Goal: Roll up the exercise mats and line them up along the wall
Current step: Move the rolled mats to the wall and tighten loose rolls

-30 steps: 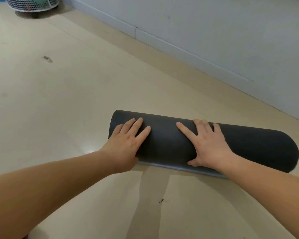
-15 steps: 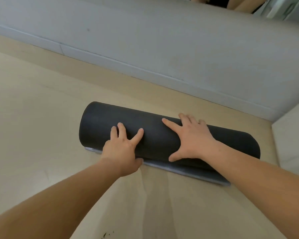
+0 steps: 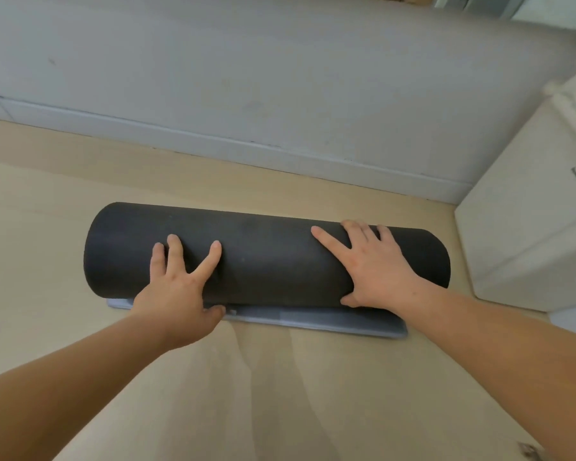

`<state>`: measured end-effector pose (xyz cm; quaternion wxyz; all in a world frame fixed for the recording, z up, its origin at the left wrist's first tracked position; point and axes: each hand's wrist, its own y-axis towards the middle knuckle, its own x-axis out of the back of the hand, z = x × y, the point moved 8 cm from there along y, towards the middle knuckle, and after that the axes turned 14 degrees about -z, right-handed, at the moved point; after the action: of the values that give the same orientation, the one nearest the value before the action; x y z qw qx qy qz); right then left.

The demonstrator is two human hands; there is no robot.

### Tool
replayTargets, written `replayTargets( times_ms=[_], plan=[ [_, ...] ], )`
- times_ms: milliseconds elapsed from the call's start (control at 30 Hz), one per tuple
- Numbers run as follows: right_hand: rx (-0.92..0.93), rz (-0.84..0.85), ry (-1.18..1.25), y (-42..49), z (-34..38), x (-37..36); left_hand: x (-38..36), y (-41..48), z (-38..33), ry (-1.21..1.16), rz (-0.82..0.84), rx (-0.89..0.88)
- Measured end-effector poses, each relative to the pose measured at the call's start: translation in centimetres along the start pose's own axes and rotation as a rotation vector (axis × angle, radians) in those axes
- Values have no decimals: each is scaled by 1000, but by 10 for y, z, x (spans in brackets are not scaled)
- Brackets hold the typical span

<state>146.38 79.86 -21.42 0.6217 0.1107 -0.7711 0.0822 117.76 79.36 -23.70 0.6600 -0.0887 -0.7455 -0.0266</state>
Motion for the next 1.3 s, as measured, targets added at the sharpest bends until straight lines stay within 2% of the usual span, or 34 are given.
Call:
replayTargets(
  times_ms=[167,300,467,600,700,900,1033,1167,1300],
  plan=[
    [-134,16,-45,-14,-82,-15,-7,40,-74,-169,77,-147],
    [-223,82,57,-16,-124,-19,-13,59,-108,34,74,-238],
    [-309,108,1,-17,-118,-21,-18,59,-116,38,0,-180],
    [-316,11,-109,-19,-111,-31,-18,39,-110,-359,-146,108],
    [-288,-35,-103,-17,-120,-32,-34,31,-126,-543,-54,229],
    [-300,-18,-114,19,-146,-31,-37,97,-153,-521,-11,116],
    [-315,-14,-132,61,-175,-31,-26,141,-165,-456,98,58],
    [-320,-44,-202,81,-190,-36,-31,159,-176,-444,186,74],
    [-359,-5,-144,85,-196,-37,-28,176,-174,-487,192,103]
  ],
)
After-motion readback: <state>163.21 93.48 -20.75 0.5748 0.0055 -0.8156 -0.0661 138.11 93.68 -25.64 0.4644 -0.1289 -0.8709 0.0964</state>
